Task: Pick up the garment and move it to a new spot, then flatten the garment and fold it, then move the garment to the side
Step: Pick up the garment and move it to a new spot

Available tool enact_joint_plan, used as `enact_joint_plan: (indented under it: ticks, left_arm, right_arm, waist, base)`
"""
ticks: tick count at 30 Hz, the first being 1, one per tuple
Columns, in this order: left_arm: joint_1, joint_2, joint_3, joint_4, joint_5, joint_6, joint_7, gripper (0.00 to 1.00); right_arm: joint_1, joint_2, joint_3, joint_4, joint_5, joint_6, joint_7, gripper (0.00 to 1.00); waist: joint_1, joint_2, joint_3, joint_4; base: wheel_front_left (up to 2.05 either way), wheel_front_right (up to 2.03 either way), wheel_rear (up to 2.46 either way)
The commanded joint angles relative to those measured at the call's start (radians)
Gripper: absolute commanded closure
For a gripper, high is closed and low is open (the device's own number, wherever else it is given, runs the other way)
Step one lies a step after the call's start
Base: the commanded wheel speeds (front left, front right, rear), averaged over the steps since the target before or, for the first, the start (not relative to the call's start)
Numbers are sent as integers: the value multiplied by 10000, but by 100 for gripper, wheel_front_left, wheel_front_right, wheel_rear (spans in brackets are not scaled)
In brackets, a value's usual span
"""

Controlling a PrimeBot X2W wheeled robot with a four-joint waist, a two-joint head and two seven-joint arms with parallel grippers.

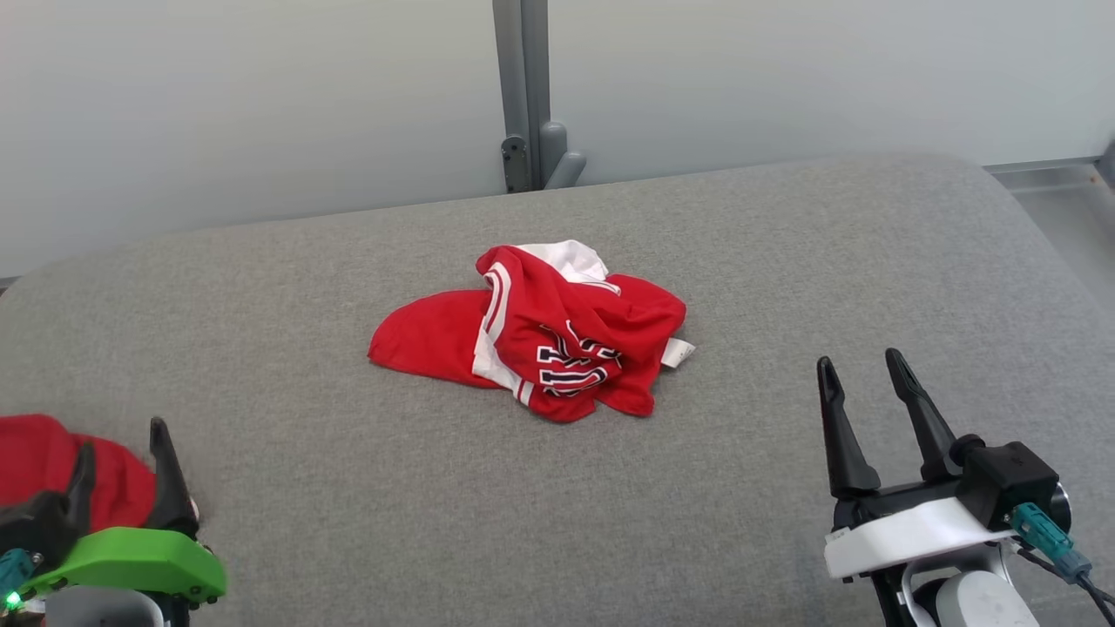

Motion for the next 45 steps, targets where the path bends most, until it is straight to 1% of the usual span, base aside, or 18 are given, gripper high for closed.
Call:
enact_joint_plan:
  ticks: [1, 4, 7, 10, 11, 13, 16, 17, 20, 24, 27, 28, 31, 36, 45]
  left_arm:
    - [157, 17, 24, -435, 36, 42, -71, 0]
    - [395, 58, 0, -999, 206, 152, -209, 0]
    - [485, -93, -32, -1353, 278, 176, -463, 0]
    - [664, -323, -12, -1607, 324, 22, -810, 0]
    - [746, -406, -56, -1687, 366, -134, -900, 0]
    - [915, -578, 7, -1768, 570, -302, -1005, 0]
    - [1090, -692, 36, -2046, 1607, -492, -1057, 0]
    - [1196, -846, 57, -2168, 1904, -595, -1055, 0]
    - [1535, -1294, 282, -2499, 2768, -997, -1049, 0]
    - [1901, -1909, 656, -2633, 3653, -1696, -1047, 0]
    - [2219, -2378, 1012, -2607, 4083, -2138, -1048, 0]
    - [2219, -2378, 1012, -2607, 4083, -2138, -1048, 0]
    - [2423, -2699, 1141, -2374, 4449, -2547, -1049, 0]
    - [2398, -3004, 1336, -2122, 4776, -2911, -1049, 0]
    - [2266, -3153, 1399, -2002, 5023, -3142, -1050, 0]
  right_arm:
    - [76, -20, -6, -23, 32, -3, -20, 0]
    - [89, -17, -16, -54, 50, -3, -20, 0]
    - [109, -18, 7, -83, 26, -3, -20, 0]
    - [159, -18, 12, -149, -23, -3, -20, 0]
    - [190, -17, 47, -166, -78, -3, -20, 0]
    - [275, -15, 132, -161, -170, -3, -20, 0]
    - [369, -26, 338, -77, -299, -3, -20, 0]
    - [415, -58, 404, -57, -309, -3, -20, 0]
    - [536, -187, 691, 31, -260, -3, -20, 0]
    - [648, -381, 1064, 123, -202, -3, -20, 0]
    - [709, -459, 1221, 253, -179, -3, -20, 0]
    - [709, -459, 1221, 253, -179, -3, -20, 0]
    - [711, -439, 1205, 331, -188, -3, -20, 0]
    - [808, -344, 1156, 353, -277, -3, -20, 0]
    - [925, -199, 1029, 402, -302, -3, -20, 0]
  waist:
    - [0, 0, -72, -231]
    - [0, 0, -92, -371]
    - [0, 0, -94, -469]
    - [0, 0, -112, -496]
    - [0, 0, -126, -495]
    - [0, 0, -162, -477]
    - [0, 0, -230, -415]
    - [0, 0, -252, -385]
    - [0, 0, -298, -297]
    - [0, 0, -323, -190]
    - [0, 0, -324, -150]
    - [0, 0, -324, -150]
    - [0, 0, -273, -77]
    - [0, 0, -219, 23]
    - [0, 0, -287, 170]
  base:
    - [0, 0, 0]
    - [0, 0, 0]
    - [0, 0, 0]
    - [0, 0, 0]
    - [0, 0, 0]
    - [0, 0, 0]
    - [0, 0, 0]
    - [0, 0, 0]
    - [0, 0, 0]
    - [0, 0, 0]
    - [0, 0, 0]
    - [0, 0, 0]
    - [0, 0, 0]
    - [0, 0, 0]
    - [0, 0, 0]
